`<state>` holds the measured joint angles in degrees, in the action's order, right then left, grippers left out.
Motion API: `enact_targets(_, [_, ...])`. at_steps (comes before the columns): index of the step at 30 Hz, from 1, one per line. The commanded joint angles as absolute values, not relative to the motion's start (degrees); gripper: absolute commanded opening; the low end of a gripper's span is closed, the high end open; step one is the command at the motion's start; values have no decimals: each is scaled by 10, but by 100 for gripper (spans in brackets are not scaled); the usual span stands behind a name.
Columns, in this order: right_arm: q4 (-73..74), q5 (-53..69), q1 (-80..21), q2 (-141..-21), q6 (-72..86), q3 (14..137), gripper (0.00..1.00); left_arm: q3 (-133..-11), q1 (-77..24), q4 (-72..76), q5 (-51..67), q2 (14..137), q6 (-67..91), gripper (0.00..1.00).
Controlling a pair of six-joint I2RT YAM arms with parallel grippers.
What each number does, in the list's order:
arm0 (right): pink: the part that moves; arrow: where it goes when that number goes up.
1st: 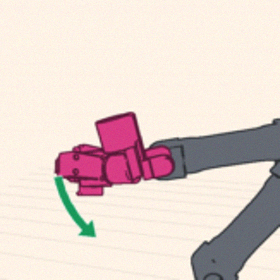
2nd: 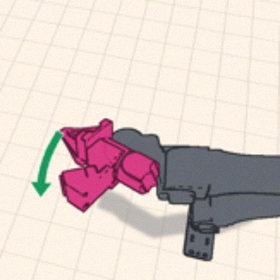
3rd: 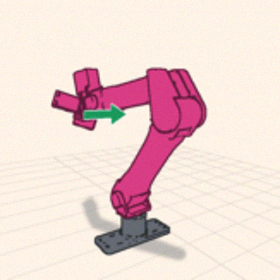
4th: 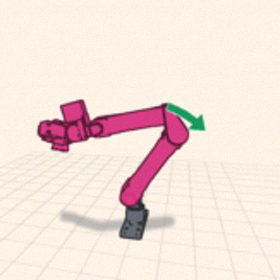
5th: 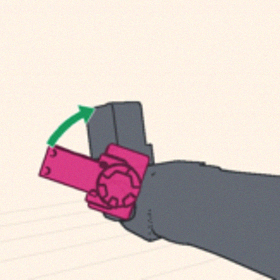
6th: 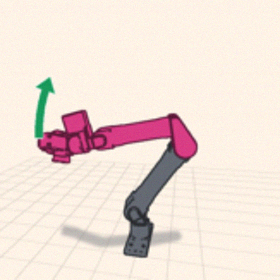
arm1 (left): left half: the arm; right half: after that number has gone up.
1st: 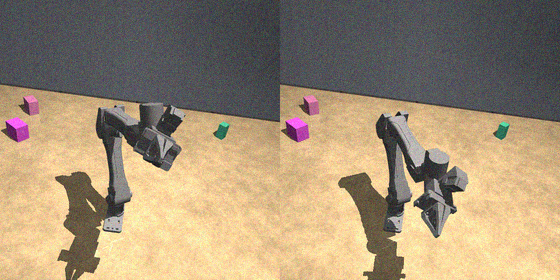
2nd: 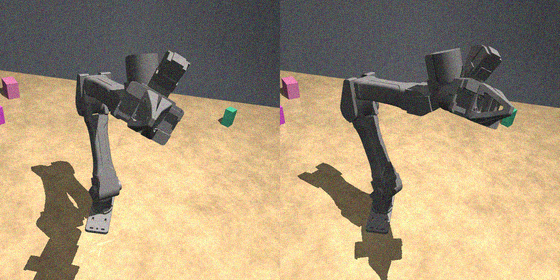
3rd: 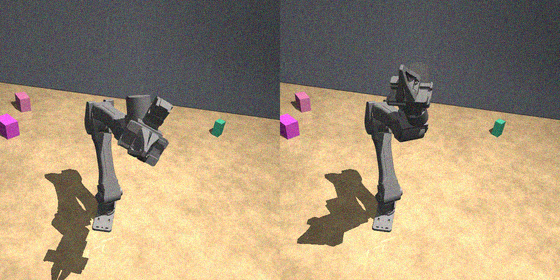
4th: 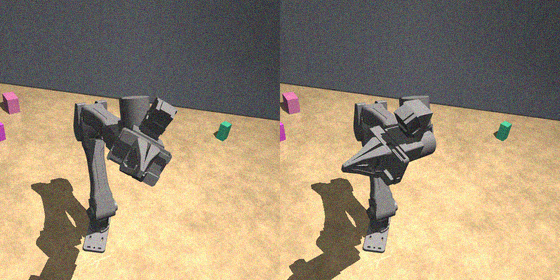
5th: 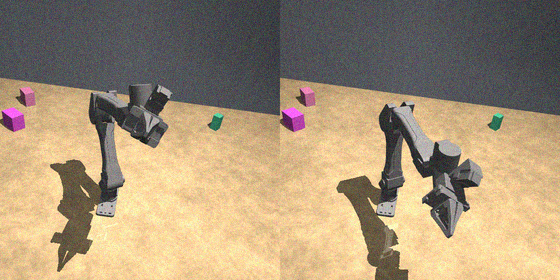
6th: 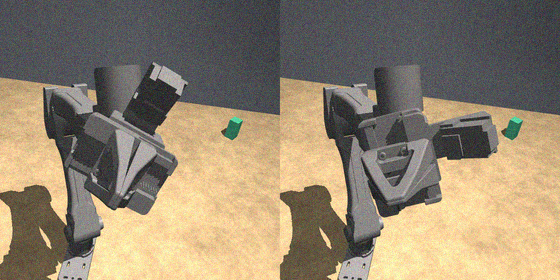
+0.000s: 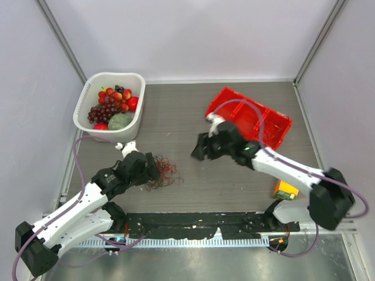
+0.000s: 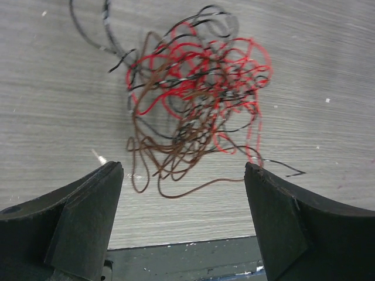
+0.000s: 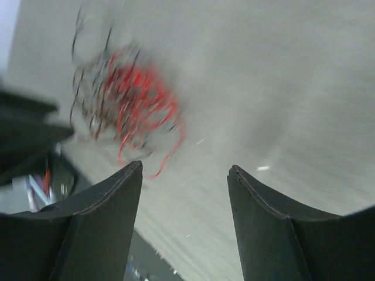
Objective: Untangle the cables
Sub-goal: Place the cable in the bin, then untie the cable.
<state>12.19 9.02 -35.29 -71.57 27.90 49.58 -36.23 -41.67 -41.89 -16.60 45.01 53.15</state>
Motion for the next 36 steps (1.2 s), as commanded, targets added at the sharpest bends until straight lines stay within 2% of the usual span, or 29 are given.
enact_targets(1, [21, 205, -513, -821, 242, 508, 65, -320, -395, -408, -185, 417, 598, 87])
enact_targets(3, [-13, 196, -547, -858, 250, 515, 61, -301, -381, -405, -178, 396, 613, 81])
enact_targets(6, [-89, 207, -556, -878, 290, 491, 58, -282, -364, -410, -183, 367, 633, 68])
enact_targets(10, [-183, 231, -556, -898, 322, 465, 58, -265, -360, -409, -178, 337, 651, 61])
enact_targets(13, [-191, 225, -557, -913, 324, 462, 58, -257, -359, -405, -164, 344, 662, 57])
enact_targets(17, [-194, 220, -557, -911, 324, 465, 58, -258, -359, -407, -146, 369, 666, 45])
enact_targets(28, [-201, 220, -557, -932, 333, 475, 55, -248, -359, -419, -149, 376, 673, 40])
enact_targets(31, [-205, 221, -557, -940, 337, 473, 55, -251, -359, -435, -156, 360, 667, 52])
enact_targets(34, [-206, 221, -557, -941, 340, 471, 54, -255, -359, -456, -170, 337, 668, 55])
enact_targets(36, [-205, 219, -557, -942, 340, 469, 53, -253, -360, -466, -177, 324, 670, 53])
